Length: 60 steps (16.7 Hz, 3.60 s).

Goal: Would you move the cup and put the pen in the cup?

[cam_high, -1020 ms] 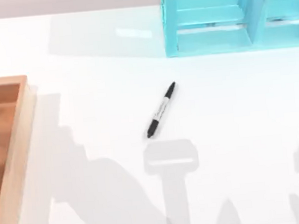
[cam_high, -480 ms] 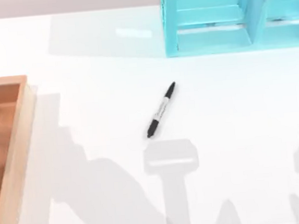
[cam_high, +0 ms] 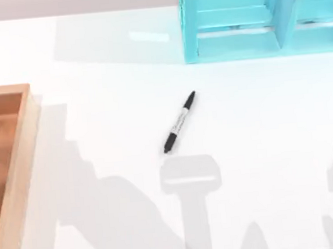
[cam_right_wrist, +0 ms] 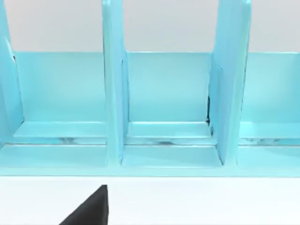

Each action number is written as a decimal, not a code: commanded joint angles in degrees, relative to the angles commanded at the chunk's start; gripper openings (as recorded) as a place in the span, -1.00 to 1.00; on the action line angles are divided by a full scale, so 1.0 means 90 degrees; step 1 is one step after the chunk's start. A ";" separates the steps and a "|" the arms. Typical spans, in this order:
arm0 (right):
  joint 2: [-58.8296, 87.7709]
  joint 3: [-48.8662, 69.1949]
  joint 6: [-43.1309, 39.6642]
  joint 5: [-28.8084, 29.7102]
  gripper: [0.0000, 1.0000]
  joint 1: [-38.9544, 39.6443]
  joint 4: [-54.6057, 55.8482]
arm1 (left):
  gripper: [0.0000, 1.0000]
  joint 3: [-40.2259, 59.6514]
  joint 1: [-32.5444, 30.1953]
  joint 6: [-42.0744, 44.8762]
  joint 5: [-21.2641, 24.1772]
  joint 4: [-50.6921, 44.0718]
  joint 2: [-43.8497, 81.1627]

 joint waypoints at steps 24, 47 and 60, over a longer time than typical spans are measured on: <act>0.0000 0.0000 0.0000 0.0000 1.00 0.0000 0.0000 | -1.00 0.3134 -0.2970 -0.2962 0.0014 -0.3718 -0.0592; 0.0000 0.0000 0.0000 0.0000 1.00 0.0000 0.0000 | -1.00 0.2504 -0.4086 -0.4043 0.0000 -0.1263 0.1173; 0.0000 0.0000 0.0000 0.0000 1.00 0.0000 0.0000 | 0.06 0.2248 -0.4095 -0.4046 0.0001 -0.0983 0.1266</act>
